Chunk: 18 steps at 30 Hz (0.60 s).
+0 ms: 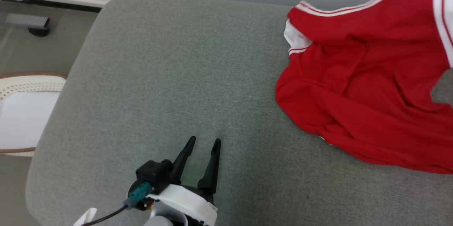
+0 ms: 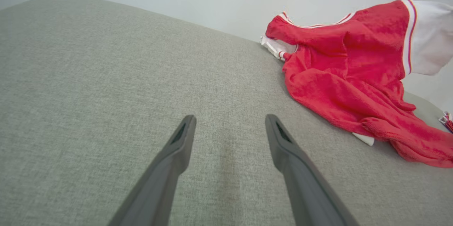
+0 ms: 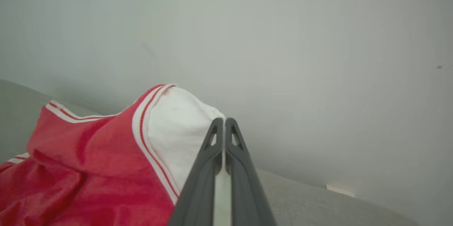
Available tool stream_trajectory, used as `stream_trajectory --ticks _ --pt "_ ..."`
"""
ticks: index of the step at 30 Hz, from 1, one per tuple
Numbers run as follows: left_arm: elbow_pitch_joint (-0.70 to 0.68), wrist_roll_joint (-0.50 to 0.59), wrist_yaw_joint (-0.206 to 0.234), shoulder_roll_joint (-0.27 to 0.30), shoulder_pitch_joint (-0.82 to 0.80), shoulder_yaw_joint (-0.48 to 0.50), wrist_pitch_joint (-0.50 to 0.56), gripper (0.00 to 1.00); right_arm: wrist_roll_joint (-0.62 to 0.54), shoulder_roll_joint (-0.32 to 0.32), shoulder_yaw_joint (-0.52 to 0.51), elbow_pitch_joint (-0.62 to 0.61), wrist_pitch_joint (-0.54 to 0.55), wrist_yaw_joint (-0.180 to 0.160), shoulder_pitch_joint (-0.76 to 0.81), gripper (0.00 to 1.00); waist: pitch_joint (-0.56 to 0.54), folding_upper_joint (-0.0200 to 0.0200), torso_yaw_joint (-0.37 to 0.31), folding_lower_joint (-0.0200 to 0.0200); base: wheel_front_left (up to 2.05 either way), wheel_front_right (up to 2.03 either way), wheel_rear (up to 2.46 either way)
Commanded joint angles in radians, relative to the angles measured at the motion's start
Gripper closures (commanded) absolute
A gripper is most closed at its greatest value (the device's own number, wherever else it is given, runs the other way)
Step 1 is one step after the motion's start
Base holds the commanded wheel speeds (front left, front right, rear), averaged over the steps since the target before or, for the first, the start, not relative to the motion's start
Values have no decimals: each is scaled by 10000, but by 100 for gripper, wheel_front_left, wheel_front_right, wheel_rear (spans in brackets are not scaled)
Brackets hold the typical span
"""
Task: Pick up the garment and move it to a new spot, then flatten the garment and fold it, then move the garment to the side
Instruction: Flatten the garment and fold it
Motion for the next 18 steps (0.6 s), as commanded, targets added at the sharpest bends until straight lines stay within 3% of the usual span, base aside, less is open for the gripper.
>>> stream_trajectory --ticks 1,3,4,5,6,11,18 --pt "47 143 -32 23 -71 39 0 0 -66 50 1 107 -76 -21 -90 100 254 -1 253 -1 0 0 0" --pt "136 218 -70 -33 -109 70 0 0 -104 9 -96 872 -211 -21 -262 100 308 -1 293 -1 0 0 0" --pt "166 223 -90 -54 -130 87 0 0 -139 70 -86 1207 -282 -21 -317 86 309 -1 291 -1 0 0 0" --pt "205 255 -121 -72 -129 107 0 0 -150 192 -78 1490 -362 -21 -342 56 274 -1 267 -1 0 0 0" --pt "247 291 -141 -77 -124 120 0 0 -185 291 -61 1770 -477 -21 -383 0 227 -1 227 -1 0 0 0" --pt "401 367 -201 -13 -76 184 0 0 -532 879 549 2223 -1317 -21 -376 0 -203 -1 -143 -1 0 0 0" --pt "558 313 -213 155 328 224 5 0 -199 1818 1797 1202 -2123 -21 637 0 -1151 -1 -951 -1 0 0 0"
